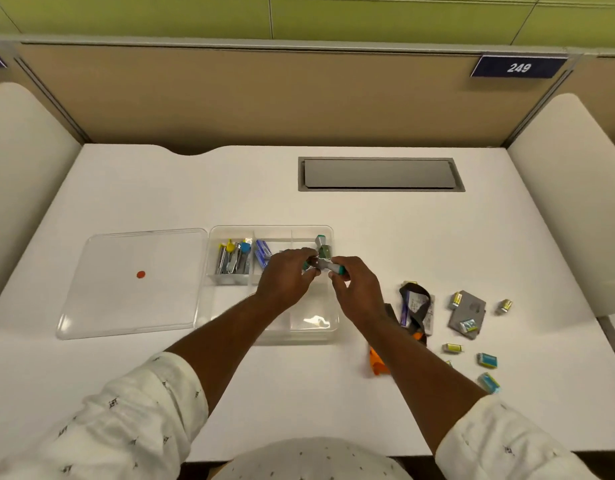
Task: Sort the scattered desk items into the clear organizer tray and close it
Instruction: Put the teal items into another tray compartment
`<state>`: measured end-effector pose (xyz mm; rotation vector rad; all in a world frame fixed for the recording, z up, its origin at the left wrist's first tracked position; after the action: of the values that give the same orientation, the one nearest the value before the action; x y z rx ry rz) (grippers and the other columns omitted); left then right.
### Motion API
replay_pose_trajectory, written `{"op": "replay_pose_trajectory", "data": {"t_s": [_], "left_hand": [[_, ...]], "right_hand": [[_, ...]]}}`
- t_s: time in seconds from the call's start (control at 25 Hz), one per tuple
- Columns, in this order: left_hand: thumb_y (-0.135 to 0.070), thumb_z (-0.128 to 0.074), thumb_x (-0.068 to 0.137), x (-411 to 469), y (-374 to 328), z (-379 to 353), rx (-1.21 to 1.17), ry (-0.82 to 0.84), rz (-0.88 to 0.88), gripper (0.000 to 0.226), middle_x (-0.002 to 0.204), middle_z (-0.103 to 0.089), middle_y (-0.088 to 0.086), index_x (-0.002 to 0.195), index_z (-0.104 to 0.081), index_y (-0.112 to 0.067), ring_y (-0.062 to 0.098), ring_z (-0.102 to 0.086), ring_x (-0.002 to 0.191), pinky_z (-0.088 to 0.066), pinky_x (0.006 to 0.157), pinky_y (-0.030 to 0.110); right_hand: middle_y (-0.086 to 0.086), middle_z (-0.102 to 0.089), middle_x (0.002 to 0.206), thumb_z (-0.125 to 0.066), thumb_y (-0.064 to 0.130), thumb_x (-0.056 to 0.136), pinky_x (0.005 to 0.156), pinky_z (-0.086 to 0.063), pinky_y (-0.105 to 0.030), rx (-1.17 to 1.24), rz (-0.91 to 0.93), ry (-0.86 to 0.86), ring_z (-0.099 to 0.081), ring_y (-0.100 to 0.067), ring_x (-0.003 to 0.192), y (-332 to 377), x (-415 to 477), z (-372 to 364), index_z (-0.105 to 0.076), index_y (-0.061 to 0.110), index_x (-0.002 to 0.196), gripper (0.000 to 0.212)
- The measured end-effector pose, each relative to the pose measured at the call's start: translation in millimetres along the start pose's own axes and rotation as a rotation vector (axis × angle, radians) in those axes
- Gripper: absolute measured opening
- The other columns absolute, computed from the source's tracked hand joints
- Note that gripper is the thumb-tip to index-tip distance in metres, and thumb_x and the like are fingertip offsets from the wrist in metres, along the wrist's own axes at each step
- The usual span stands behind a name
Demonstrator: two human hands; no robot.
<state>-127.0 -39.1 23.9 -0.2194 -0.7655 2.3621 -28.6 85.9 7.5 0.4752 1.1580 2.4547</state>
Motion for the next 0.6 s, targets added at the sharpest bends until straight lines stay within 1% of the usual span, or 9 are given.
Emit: {"op": "replay_pose_trajectory", "data": {"t_s": [0.08,0.16,0.28,0.36,0.4,0.48,0.52,0.6], "left_hand": [[-0.036,-0.067,0.089,7,17,0,0.004,0.036,0.019,0.044,0.129,-0.065,0.0,0.131,-0.06,-0.022,0.019,-0.057,0.12,-0.04,0.101,0.03],[-0.034,-0.067,0.089,13,33,-1,0.008,0.084,0.027,0.052,0.14,-0.057,0.002,0.138,-0.053,-0.022,0.021,-0.049,0.131,-0.035,0.11,0.035],[-0.032,-0.066,0.09,17,47,-6,0.024,0.153,0.015,0.06,0.148,-0.048,0.001,0.145,-0.044,-0.023,0.022,-0.037,0.141,-0.028,0.116,0.04],[-0.033,-0.065,0.09,17,52,-9,0.035,0.177,0.011,0.062,0.151,-0.045,0.001,0.146,-0.04,-0.024,0.022,-0.032,0.144,-0.026,0.117,0.043],[-0.034,-0.065,0.09,17,54,-9,0.036,0.185,0.013,0.063,0.152,-0.043,0.001,0.146,-0.038,-0.024,0.022,-0.03,0.145,-0.025,0.117,0.045],[-0.034,-0.063,0.092,17,60,-11,0.047,0.215,0.01,0.065,0.155,-0.038,0.0,0.148,-0.034,-0.024,0.022,-0.025,0.148,-0.022,0.119,0.047],[-0.035,-0.062,0.093,17,62,-13,0.062,0.235,0.0,0.066,0.157,-0.034,0.0,0.15,-0.032,-0.023,0.021,-0.021,0.149,-0.021,0.12,0.047],[-0.038,-0.058,0.095,17,67,-15,0.089,0.263,-0.011,0.067,0.16,-0.028,0.0,0.153,-0.028,-0.023,0.02,-0.016,0.15,-0.016,0.12,0.046]], "right_hand": [[0.005,-0.064,0.107,-0.064,0.008,0.09,0.083,-0.054,-0.035,-0.025,-0.003,-0.032,-0.061,-0.012,0.093,5,9,-9,-0.064,0.018,0.115,0.027],[0.004,-0.063,0.112,-0.064,0.007,0.091,0.087,-0.054,-0.032,-0.039,-0.02,-0.048,-0.061,-0.013,0.098,8,19,-20,-0.065,0.018,0.118,0.03],[0.003,-0.06,0.121,-0.062,0.006,0.093,0.092,-0.051,-0.023,-0.046,-0.102,-0.055,-0.061,-0.012,0.106,9,32,-34,-0.064,0.018,0.125,0.034],[0.003,-0.058,0.126,-0.061,0.005,0.093,0.092,-0.048,-0.017,-0.051,-0.163,-0.059,-0.061,-0.014,0.109,7,39,-42,-0.063,0.016,0.126,0.035],[0.002,-0.057,0.128,-0.06,0.004,0.094,0.092,-0.046,-0.016,-0.06,-0.187,-0.06,-0.061,-0.016,0.11,7,42,-45,-0.062,0.015,0.127,0.035],[-0.001,-0.058,0.131,-0.063,0.005,0.092,0.096,-0.048,-0.022,-0.127,-0.177,-0.069,-0.062,-0.022,0.111,8,47,-50,-0.064,0.013,0.126,0.035],[-0.002,-0.059,0.132,-0.066,0.007,0.09,0.099,-0.045,-0.025,-0.197,-0.146,-0.062,-0.061,-0.026,0.111,10,48,-54,-0.065,0.013,0.125,0.035],[0.0,-0.062,0.13,-0.069,0.021,0.089,0.102,-0.035,-0.028,-0.334,-0.085,-0.022,-0.058,-0.025,0.113,14,46,-65,-0.067,0.017,0.122,0.033]]}}
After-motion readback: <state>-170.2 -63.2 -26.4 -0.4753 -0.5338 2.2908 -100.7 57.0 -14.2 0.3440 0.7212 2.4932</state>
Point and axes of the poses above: each hand's wrist, its own x-axis towards the middle knuckle, its own z-axis out of the back of the hand, y = z × x, the point moved 9 cm from there along x, towards the middle knuckle
